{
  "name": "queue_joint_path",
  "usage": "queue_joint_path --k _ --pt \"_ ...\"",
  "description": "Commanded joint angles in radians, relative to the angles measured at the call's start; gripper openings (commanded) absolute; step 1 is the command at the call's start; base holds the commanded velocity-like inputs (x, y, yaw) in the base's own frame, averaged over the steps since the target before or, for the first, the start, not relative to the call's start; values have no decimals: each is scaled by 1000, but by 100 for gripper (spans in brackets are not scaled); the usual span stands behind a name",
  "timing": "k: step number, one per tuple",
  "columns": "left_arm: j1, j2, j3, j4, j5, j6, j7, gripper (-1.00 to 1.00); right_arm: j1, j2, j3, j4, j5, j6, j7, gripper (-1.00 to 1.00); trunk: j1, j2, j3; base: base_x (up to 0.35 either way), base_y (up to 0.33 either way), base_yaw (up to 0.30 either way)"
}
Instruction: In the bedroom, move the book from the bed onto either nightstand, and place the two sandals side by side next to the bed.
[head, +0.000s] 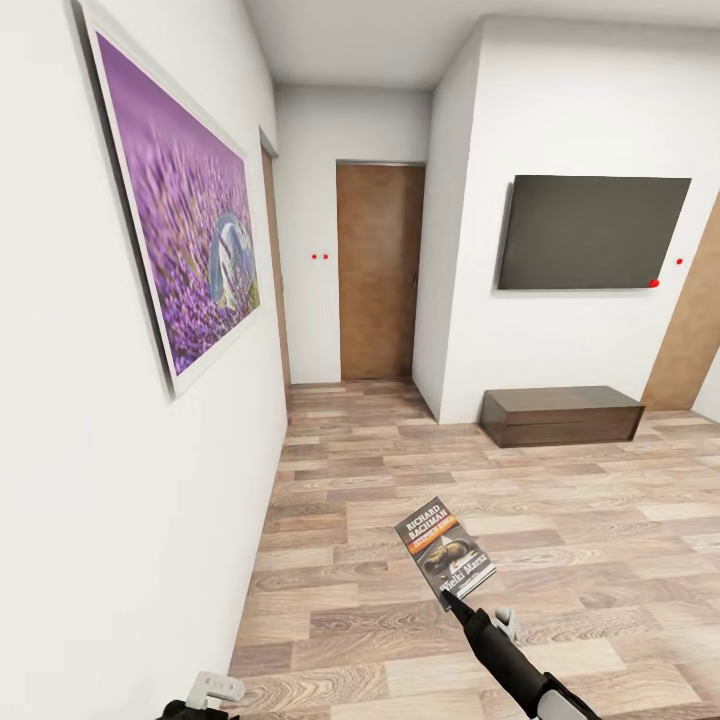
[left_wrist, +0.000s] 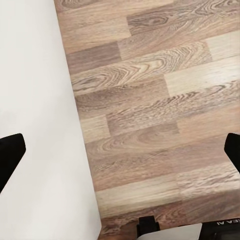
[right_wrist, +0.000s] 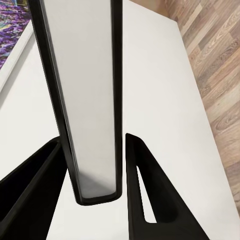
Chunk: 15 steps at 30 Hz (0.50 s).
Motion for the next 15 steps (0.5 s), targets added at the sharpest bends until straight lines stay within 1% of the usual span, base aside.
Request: queue_joint_path --k 1,9,12,15 --pt "0 0 -3 -2 -10 5 -3 100 0 0 5 0 -11 10 3 -100 0 -1 0 0 0 0" --pt "0 0 -12 -2 -10 5 -3 100 0 -1 5 0 -11 9 2 -100 0 -1 0 25 0 0" --pt "0 1 -13 -2 -10 5 -3 100 0 -1 5 0 -11 9 2 -100 0 -1 0 152 0 0" --pt "0 0 -14 -2 -10 5 -3 100 0 -1 5 0 -11 9 2 -100 0 -1 0 240 0 0"
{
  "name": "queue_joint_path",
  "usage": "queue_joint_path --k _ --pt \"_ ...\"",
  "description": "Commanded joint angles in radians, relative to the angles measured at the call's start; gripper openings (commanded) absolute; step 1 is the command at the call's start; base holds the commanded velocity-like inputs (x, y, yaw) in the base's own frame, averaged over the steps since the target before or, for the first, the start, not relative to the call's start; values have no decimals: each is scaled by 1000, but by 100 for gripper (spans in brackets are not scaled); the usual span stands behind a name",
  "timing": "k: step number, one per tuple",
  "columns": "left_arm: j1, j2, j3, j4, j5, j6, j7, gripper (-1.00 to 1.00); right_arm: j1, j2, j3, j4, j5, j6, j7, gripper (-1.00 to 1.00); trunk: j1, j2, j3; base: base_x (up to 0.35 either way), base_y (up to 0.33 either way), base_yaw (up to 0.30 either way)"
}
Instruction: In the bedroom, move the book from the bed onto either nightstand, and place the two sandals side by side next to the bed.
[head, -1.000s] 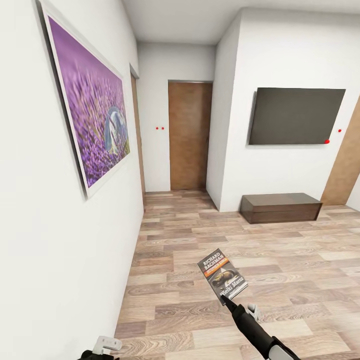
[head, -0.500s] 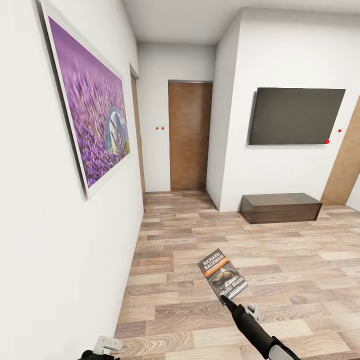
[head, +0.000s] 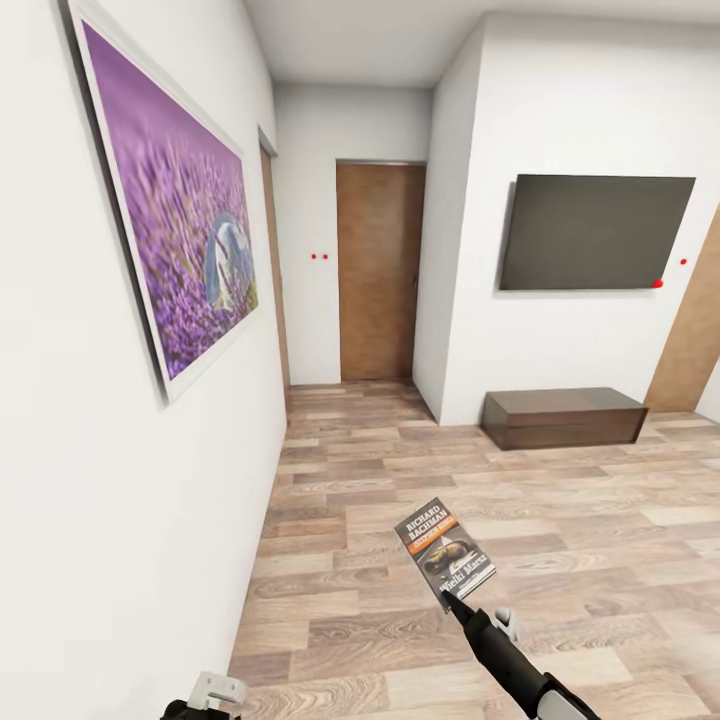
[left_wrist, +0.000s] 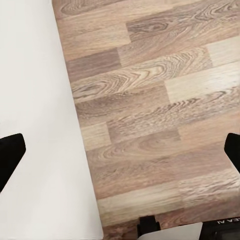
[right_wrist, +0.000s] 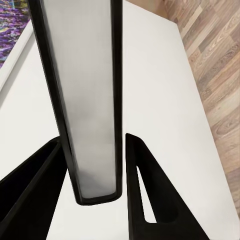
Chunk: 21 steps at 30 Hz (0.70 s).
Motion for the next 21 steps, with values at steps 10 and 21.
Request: queue_joint_path --k 10,21 --pt "0 0 -2 -2 -10 5 -3 100 0 0 5 0 -11 9 3 -100 1 -1 0 219 0 0" --pt "0 0 -2 -2 -10 5 -3 100 0 1 5 0 -11 9 3 -100 1 -1 0 200 0 0"
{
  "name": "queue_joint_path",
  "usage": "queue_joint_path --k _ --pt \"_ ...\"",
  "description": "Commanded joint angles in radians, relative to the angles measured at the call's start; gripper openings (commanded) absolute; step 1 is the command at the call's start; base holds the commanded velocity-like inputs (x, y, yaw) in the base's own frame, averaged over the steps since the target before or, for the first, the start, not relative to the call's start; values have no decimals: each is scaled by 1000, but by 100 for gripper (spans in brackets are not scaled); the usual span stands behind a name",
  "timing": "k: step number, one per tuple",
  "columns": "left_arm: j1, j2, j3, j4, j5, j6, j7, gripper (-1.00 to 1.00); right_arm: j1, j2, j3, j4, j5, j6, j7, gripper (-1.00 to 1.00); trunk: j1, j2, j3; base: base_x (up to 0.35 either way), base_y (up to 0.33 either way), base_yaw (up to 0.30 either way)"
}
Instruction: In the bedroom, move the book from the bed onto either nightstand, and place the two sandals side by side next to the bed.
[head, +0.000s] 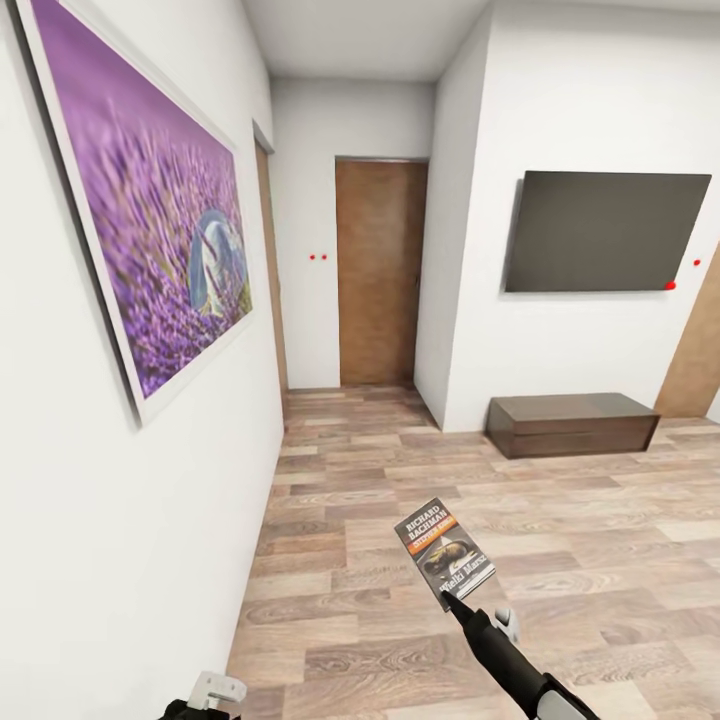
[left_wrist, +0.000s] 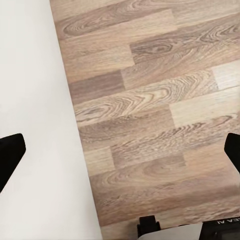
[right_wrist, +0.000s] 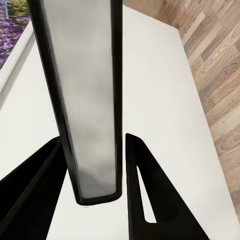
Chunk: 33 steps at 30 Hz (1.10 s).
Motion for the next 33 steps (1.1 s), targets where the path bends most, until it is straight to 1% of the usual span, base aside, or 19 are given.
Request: queue_joint_path --k 1,33 --pt "0 1 -2 -2 -10 5 -3 100 -1 0 4 0 -11 10 3 -100 1 -1 0 278 0 0" --pt "0 1 -2 -2 -10 5 -3 100 -1 0 4 0 -11 10 3 -100 1 -1 0 323 0 0"
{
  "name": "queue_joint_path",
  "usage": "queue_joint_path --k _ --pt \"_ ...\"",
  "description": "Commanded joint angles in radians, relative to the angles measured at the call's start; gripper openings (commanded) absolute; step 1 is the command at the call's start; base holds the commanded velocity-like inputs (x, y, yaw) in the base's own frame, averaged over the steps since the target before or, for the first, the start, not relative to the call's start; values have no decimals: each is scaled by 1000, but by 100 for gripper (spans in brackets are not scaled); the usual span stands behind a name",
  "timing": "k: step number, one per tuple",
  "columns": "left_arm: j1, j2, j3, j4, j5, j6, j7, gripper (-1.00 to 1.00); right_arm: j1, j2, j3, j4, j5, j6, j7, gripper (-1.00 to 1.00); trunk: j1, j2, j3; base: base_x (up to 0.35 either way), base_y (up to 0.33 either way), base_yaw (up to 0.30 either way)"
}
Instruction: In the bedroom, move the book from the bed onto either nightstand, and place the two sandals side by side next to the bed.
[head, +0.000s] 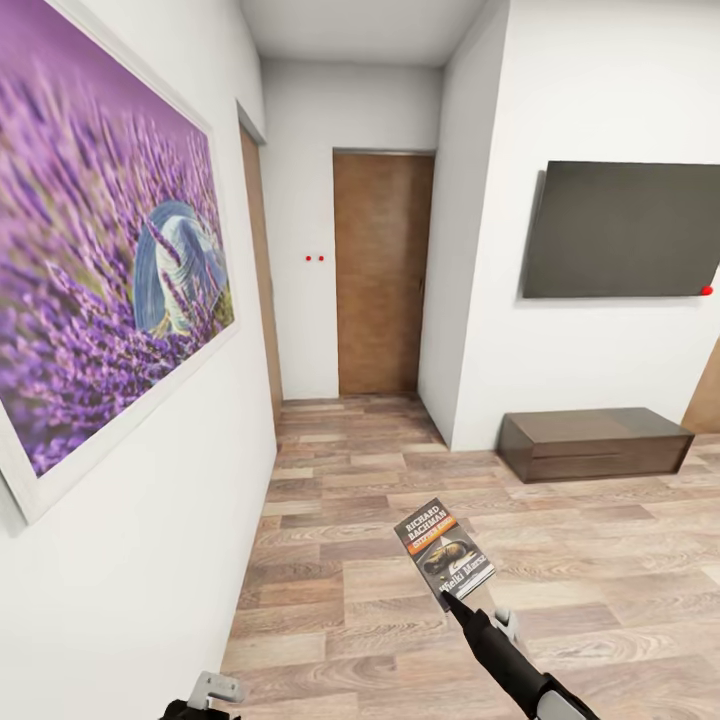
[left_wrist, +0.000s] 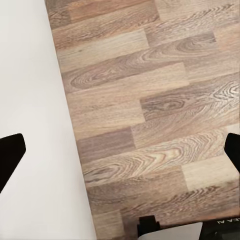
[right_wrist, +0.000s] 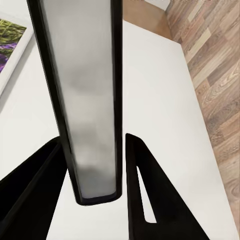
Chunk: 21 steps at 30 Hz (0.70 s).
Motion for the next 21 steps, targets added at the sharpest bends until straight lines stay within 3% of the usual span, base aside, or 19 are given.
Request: queue_joint_path --k 1,14,21 --pt "0 1 -2 -2 -10 5 -3 100 0 0 3 0 -12 10 3 -100 1 -1 0 333 0 0" --pt "0 1 -3 -1 -10 5 -3 100 -1 2 3 0 -12 10 3 -100 1 -1 0 334 0 0" --pt "0 1 -36 -1 -10 5 -3 100 -1 2 3 0 -12 10 3 -100 1 -1 0 335 0 0"
